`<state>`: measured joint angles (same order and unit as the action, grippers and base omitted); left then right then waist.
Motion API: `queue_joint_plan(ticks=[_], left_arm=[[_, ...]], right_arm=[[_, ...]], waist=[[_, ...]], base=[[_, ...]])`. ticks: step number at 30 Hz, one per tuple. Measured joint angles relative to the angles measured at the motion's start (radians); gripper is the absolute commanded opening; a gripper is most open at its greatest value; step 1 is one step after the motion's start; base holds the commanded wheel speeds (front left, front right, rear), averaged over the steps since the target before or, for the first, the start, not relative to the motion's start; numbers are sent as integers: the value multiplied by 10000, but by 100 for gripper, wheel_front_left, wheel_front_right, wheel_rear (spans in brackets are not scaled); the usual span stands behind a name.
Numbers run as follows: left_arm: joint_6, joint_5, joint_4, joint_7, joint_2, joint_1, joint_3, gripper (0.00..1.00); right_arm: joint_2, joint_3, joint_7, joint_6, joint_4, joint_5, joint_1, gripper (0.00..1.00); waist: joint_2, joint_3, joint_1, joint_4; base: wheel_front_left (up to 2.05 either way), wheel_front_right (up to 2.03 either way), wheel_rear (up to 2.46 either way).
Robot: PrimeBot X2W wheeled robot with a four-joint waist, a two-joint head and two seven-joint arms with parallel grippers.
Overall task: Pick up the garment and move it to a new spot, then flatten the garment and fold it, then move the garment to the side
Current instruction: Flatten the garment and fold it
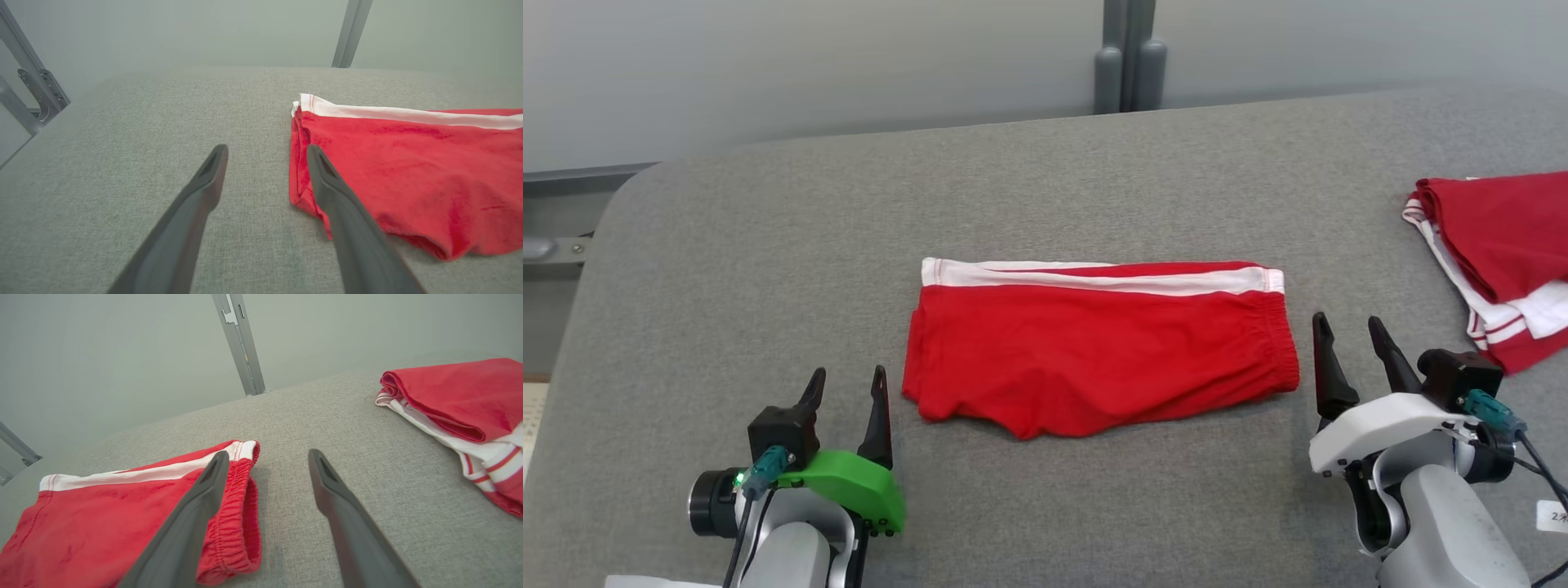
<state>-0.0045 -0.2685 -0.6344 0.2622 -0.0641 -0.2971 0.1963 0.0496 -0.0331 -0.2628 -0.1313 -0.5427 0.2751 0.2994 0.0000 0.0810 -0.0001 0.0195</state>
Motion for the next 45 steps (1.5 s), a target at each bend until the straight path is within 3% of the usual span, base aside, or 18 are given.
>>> queue_joint_plan(ticks=[14,24,29,36,37,39,41,45], left_arm=[[-401,690,201,0,65,631,-500,100],[-587,940,230,0,94,639,-593,100],[-660,949,265,0,111,637,-621,100],[-708,949,297,0,123,616,-587,100],[-709,945,299,0,123,616,-583,100],[-742,934,297,0,127,612,-566,100],[-750,888,295,0,127,611,-539,100],[-761,857,322,0,127,614,-481,100]], right_arm=[[-6,-1423,2,0,-1221,-869,312,100],[-4,-2209,2,0,-2470,-1402,988,100],[6,-2265,-27,0,-3156,-1513,1290,100],[161,-1494,-121,35,-3722,-1012,1571,100],[188,-1325,-121,50,-3762,-895,1581,92],[211,-1064,-132,56,-3831,-690,1614,43],[217,-934,-132,56,-3837,-546,1623,0],[73,-874,-105,13,-3668,-286,1608,0]], waist=[[0,128,0,1690],[0,730,0,2274],[0,998,0,2408],[0,1168,0,2493],[0,1175,0,2495],[0,1190,0,2505],[0,1193,0,2515],[0,1166,1,2522]], base=[[0,0,0],[0,0,0],[0,0,0],[0,0,0],[0,0,0],[0,0,0],[0,0,0],[0,0,0]])
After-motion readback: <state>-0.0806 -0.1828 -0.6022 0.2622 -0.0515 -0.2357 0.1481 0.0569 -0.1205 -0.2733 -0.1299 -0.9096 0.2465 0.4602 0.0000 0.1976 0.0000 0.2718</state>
